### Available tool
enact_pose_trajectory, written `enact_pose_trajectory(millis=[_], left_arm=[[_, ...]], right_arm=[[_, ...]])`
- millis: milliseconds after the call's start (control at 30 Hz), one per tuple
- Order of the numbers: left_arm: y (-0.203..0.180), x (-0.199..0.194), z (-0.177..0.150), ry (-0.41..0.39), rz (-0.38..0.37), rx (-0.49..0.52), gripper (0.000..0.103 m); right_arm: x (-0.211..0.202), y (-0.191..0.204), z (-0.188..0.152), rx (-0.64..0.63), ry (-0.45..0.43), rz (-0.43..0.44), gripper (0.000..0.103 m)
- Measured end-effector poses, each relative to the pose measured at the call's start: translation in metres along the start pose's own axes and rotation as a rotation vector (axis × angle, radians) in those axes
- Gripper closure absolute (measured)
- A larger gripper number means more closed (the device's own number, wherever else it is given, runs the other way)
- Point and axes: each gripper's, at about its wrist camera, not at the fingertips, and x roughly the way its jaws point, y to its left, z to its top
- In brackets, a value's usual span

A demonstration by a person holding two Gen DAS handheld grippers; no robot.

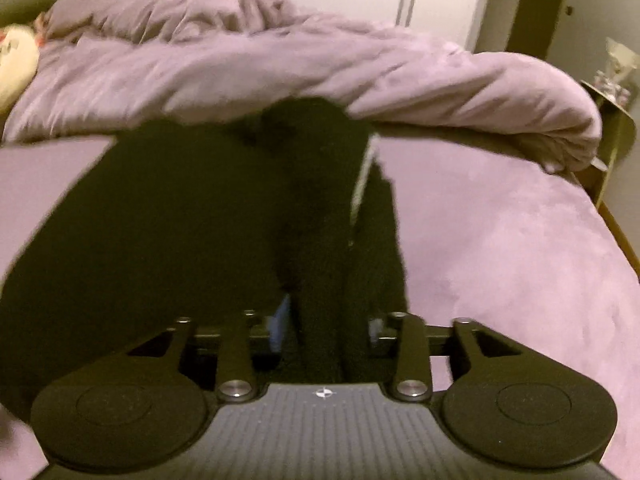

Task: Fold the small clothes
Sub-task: 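Fold the held side edge over the sweater and open the right tool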

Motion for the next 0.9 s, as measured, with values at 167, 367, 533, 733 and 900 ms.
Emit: enact_pose_trajectory(millis=[167, 367, 533, 733, 900], left_arm=[[-0.003, -0.006, 0.001, -0.023, -0.016, -0.023, 0.022], [-0.016, -0.001, -0.003, -0.002, -0.047, -0.003, 0.022], [-0.031, 0.003, -0.004, 0.012, -0.052, 0.037, 0.022], [-0.039, 0.012, -0.007, 0.062, -0.039, 0.067, 0.021], [-0.04, 0.016, -0.013, 0.089, -0.038, 0.085, 0.021]], right_arm=[[-0.043, -0.018, -0.002, 0.045, -0.049, -0.035, 0.056], [-0.066, -0.028, -0.028, 0.174, 0.025, 0.025, 0.053], [-0.046, -0.043, -0.045, 0.363, 0.088, 0.073, 0.044], [-0.044, -0.061, -0.053, 0.508, 0.144, 0.189, 0.039], [-0.053, -0.075, -0.068, 0.617, 0.179, 0.217, 0.037]])
